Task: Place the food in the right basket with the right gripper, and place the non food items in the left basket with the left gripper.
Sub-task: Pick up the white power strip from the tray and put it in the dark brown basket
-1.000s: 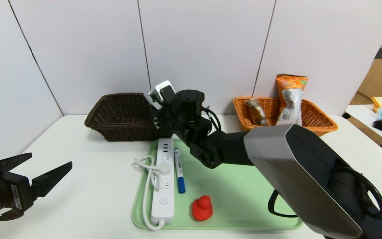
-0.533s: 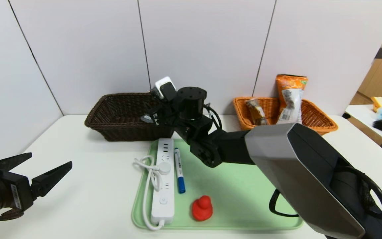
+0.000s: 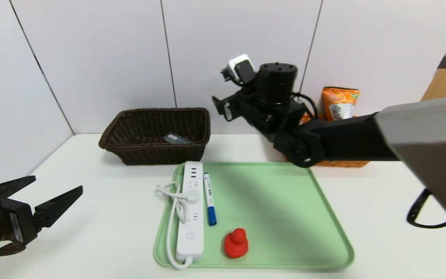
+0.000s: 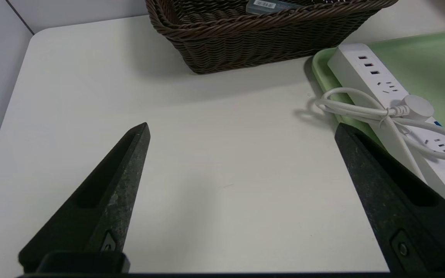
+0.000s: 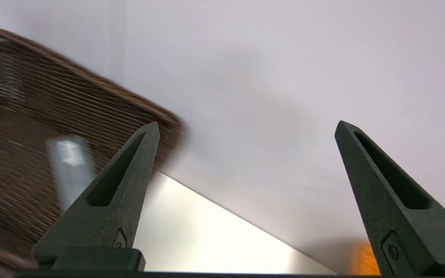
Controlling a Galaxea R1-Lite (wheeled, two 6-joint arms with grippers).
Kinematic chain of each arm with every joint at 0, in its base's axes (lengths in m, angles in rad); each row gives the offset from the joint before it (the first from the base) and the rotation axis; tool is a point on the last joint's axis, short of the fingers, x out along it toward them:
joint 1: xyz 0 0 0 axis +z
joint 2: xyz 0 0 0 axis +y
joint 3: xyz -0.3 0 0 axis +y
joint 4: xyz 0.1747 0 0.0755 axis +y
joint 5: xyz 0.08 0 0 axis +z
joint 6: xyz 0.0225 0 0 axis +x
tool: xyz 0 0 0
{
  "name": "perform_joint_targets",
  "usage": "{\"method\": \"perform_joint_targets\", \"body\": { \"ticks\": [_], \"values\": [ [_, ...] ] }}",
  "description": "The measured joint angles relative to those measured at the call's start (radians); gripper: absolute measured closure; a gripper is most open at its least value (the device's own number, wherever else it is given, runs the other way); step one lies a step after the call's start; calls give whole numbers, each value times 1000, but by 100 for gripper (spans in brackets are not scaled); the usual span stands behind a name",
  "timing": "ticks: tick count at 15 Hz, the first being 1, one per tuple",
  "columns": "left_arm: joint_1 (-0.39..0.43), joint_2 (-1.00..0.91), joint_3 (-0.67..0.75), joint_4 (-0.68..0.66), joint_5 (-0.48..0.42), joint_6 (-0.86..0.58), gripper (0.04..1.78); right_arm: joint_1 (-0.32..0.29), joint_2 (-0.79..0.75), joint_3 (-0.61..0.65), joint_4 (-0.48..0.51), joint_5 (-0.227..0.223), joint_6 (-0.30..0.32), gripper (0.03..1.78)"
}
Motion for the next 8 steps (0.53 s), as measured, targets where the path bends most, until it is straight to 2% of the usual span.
{"method": "perform_joint_targets", "body": {
  "ticks": [3,8],
  "values": [
    [-3,2,-12,-1,-12,1,13,-116,-220,273,-1,-8,11,19],
    [-6,27,-36,-1,-46,3,13,-308,-609,659,-5,-8,74,15]
  ]
}}
